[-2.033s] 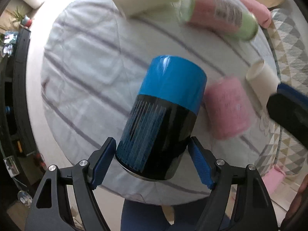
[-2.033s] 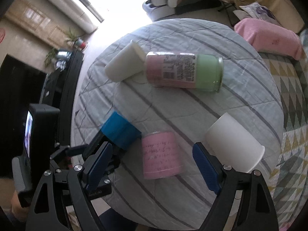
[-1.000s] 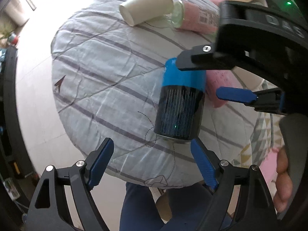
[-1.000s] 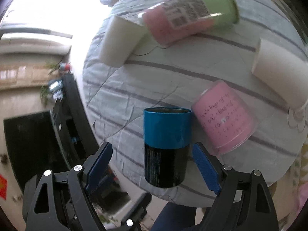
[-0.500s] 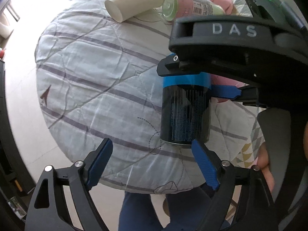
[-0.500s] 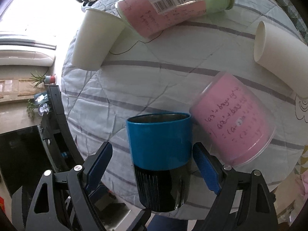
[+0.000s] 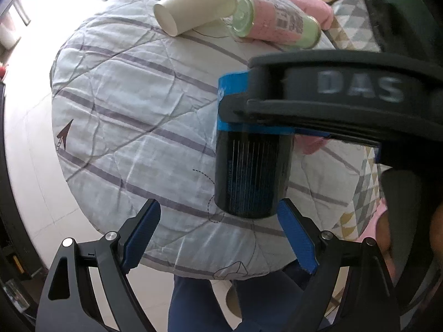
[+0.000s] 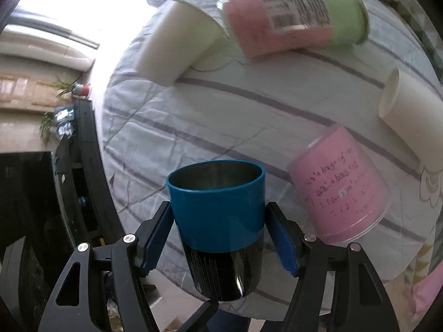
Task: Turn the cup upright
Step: 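Turn the cup rim-up with the right gripper, lower it onto the table, open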
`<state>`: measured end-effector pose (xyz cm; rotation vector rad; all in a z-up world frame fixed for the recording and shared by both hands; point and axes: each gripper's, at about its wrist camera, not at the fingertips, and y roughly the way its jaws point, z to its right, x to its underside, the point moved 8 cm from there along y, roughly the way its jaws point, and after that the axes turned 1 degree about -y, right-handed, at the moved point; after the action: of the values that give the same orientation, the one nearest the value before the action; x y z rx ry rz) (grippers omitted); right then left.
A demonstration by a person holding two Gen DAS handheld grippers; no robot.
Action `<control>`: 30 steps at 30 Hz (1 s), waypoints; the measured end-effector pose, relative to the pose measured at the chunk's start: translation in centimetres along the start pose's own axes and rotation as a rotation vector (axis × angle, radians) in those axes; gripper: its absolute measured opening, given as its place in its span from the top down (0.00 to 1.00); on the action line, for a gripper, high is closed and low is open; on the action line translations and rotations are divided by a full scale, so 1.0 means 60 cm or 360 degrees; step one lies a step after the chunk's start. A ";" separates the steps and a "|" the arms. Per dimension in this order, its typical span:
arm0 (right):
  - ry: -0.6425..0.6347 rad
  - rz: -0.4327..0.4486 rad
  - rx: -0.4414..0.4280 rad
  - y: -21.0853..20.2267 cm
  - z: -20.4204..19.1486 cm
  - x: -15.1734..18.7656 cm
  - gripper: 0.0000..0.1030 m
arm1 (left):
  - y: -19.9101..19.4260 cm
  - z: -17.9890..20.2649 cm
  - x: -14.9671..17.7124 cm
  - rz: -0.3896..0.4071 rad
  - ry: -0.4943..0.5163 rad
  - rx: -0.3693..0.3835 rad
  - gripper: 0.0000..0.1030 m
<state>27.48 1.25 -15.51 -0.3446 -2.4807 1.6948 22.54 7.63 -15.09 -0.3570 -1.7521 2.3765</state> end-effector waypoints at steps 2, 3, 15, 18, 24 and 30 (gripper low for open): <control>-0.0088 0.0081 -0.0010 -0.019 -0.015 -0.014 0.33 | -0.004 -0.002 -0.003 0.0023 -0.0030 0.0000 0.15; -0.0131 0.0118 -0.0009 -0.029 -0.020 -0.021 0.33 | -0.007 -0.003 -0.006 0.0036 -0.0043 -0.0004 0.15; -0.0576 0.0349 0.0080 -0.058 -0.044 -0.042 0.33 | -0.003 -0.026 0.002 0.0073 -0.0203 -0.0087 0.15; -0.0641 0.0344 0.0082 -0.059 -0.046 -0.022 0.33 | -0.004 -0.019 0.009 0.0095 -0.0212 -0.0122 0.15; -0.0729 0.0349 0.0082 -0.063 -0.038 0.006 0.33 | -0.004 -0.007 0.013 0.0165 -0.0211 -0.0178 0.14; -0.0894 0.0411 0.0123 -0.067 -0.050 0.019 0.33 | -0.009 -0.015 0.020 0.0277 -0.0245 -0.0178 0.14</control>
<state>26.59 2.84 -10.68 -0.2073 -2.8326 2.2454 21.65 8.91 -14.96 -0.3642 -2.0050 2.4895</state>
